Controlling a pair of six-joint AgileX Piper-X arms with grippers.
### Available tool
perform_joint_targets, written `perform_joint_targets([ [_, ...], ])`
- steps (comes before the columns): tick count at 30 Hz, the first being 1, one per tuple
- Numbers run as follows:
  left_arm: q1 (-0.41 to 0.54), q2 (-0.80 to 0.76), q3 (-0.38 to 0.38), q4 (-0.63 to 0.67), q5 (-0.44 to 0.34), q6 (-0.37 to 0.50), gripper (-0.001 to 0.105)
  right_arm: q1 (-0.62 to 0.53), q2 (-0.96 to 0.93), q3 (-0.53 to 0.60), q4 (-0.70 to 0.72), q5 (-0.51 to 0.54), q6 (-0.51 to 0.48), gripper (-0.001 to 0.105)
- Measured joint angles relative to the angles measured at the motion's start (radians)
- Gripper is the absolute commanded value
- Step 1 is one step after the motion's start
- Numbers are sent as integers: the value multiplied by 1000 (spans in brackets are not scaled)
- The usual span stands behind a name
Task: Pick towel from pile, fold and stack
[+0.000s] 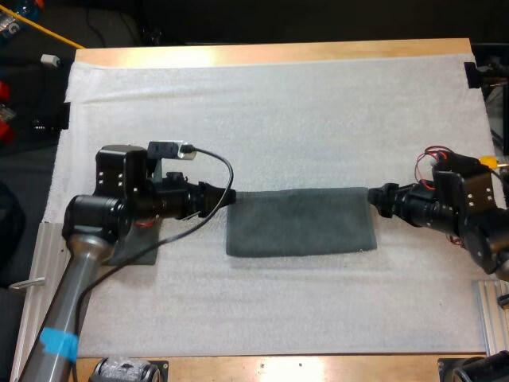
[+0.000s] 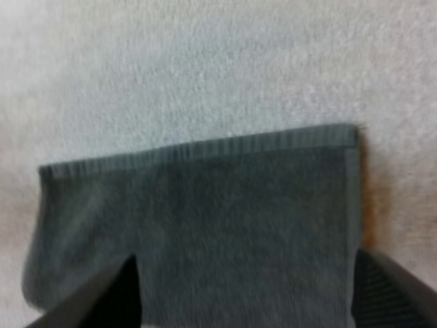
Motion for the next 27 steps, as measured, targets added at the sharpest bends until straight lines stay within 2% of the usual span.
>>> perform_joint_targets([
  [5, 0, -102, 0, 103, -50, 30, 52, 0, -26, -61, 136, 41, -49, 63],
  [13, 0, -297, 0, 290, -175, 66, 52, 0, -47, -70, 266, 53, -85, 63],
  [17, 0, -372, -1, 347, -196, 74, 52, -3, -47, -70, 261, 79, -132, 63],
  [22, 0, -416, -2, 381, -199, 77, 52, -29, 3, -70, 190, 81, -163, 63],
  [27, 0, -417, -2, 446, -225, 91, 52, -89, 118, -70, 127, -14, -187, 63],
])
